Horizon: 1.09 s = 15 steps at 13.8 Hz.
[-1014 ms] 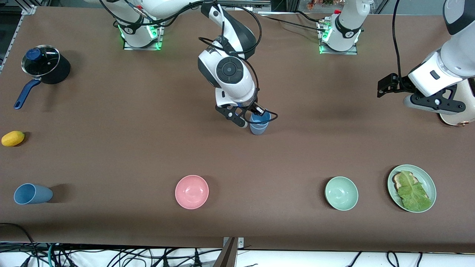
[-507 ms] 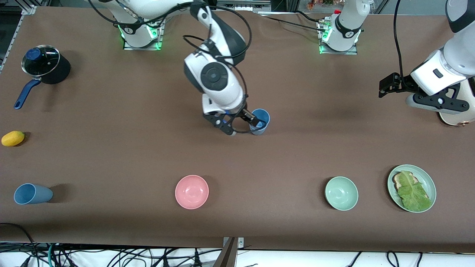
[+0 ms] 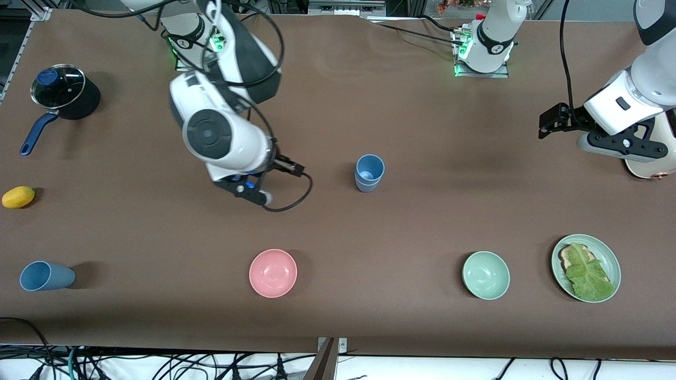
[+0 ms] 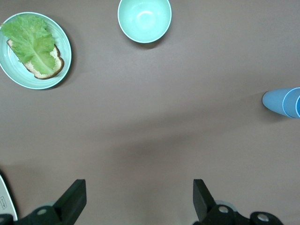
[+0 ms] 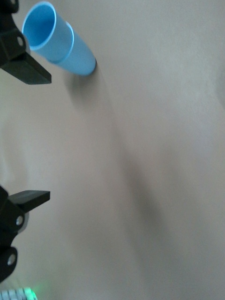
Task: Stack blue cups with both arms
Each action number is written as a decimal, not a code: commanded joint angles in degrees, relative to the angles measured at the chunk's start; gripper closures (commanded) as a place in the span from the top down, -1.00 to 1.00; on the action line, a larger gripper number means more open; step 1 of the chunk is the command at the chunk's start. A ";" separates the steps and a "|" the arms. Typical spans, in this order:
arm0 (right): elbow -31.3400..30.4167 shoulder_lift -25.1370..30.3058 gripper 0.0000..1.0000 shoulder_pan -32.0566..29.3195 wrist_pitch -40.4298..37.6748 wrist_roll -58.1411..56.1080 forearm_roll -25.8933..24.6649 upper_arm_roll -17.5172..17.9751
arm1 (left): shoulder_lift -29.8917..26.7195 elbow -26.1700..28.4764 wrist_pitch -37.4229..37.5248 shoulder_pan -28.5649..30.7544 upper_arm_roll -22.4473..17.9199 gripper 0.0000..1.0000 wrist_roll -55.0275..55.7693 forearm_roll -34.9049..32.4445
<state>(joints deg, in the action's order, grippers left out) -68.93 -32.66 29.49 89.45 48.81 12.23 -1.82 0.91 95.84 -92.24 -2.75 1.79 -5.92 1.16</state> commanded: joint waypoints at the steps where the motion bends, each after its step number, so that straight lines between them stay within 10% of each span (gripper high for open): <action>1: -4.01 3.56 1.00 -0.05 -2.95 -11.23 0.78 -5.54 | 0.15 -1.01 0.57 0.02 0.15 1.00 -0.23 -0.72; 10: -4.72 6.90 1.00 -0.31 -12.02 -38.59 0.26 -23.13 | 0.15 -1.10 0.74 0.02 0.15 1.00 -0.05 -0.72; 15: -12.96 17.43 1.00 -8.11 -7.11 -40.02 -10.61 -14.83 | 0.15 -1.10 0.83 0.02 0.06 1.00 0.12 -0.72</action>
<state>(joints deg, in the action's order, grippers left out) -75.03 -22.38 24.12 79.40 8.77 7.12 -22.68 0.91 95.80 -92.20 -2.75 1.75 -5.86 1.16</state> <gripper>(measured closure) 0.000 0.000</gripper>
